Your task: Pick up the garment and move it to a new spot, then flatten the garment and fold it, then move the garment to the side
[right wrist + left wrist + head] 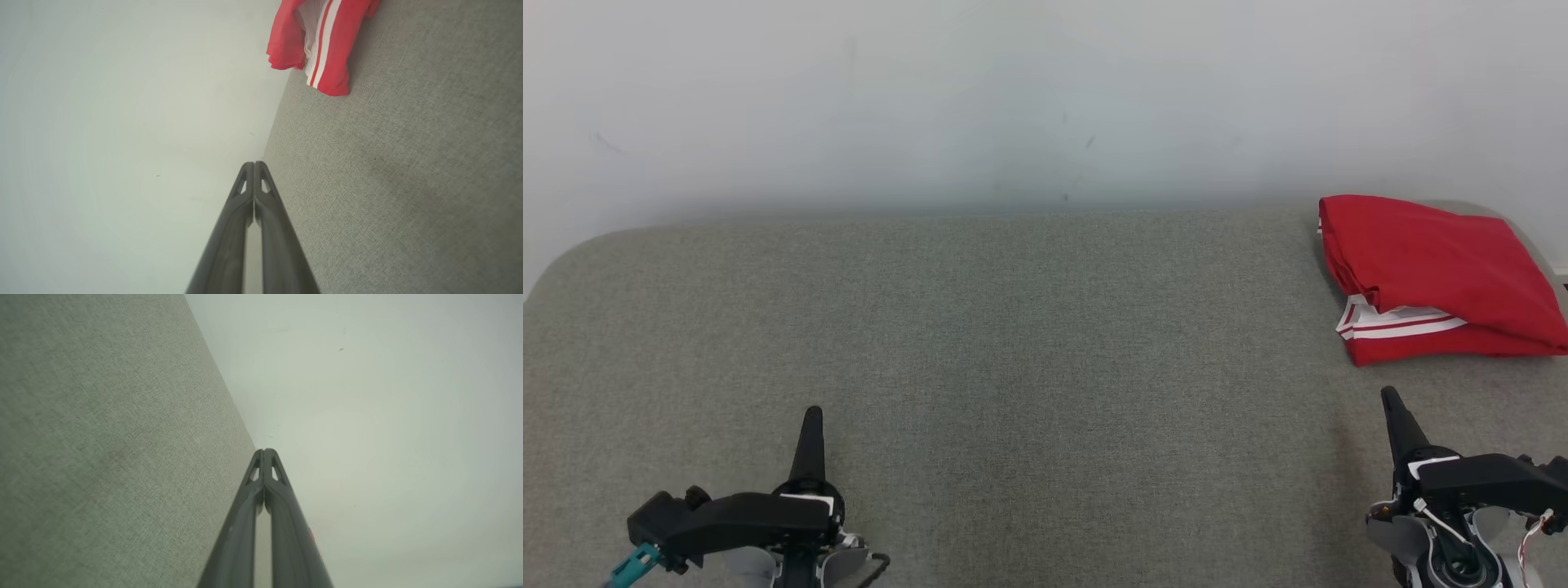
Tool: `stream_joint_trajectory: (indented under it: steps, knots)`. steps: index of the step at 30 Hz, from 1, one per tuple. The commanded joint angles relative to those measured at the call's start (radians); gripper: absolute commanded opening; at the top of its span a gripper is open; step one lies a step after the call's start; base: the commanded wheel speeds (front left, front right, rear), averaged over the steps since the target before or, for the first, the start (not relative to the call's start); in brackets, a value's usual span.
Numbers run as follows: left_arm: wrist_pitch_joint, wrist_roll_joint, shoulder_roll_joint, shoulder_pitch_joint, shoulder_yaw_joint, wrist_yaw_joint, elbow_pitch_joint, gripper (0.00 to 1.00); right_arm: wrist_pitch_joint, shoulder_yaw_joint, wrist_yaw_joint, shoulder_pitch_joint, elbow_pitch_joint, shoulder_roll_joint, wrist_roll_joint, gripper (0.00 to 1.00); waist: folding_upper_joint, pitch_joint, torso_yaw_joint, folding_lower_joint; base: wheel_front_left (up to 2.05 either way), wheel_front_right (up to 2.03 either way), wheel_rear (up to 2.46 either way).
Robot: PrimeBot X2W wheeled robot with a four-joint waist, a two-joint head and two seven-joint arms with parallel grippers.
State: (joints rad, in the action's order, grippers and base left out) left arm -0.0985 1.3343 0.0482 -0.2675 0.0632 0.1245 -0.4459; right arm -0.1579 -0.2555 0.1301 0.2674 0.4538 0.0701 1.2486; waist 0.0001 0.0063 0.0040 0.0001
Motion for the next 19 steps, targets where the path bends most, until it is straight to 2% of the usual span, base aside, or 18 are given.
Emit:
stream_joint_trajectory:
  steps: [1, 19]
  knots:
    - [0.004, 0.026, 0.003, -0.024, 0.002, 0.007, 0.000, 0.00, -0.007, -0.007, 0.001, 0.016, -0.001, 0.007, 0.022, 0.00, -0.0001, 0.000, 0.000, -0.0001, 0.00, 0.00, 0.00]
    - [0.022, 0.174, 0.003, -0.071, 0.014, 0.009, -0.028, 0.00, -0.055, -0.034, 0.001, 0.053, 0.020, 0.012, 0.163, 0.00, -0.0001, 0.004, -0.002, -0.0001, 0.00, 0.00, 0.00]
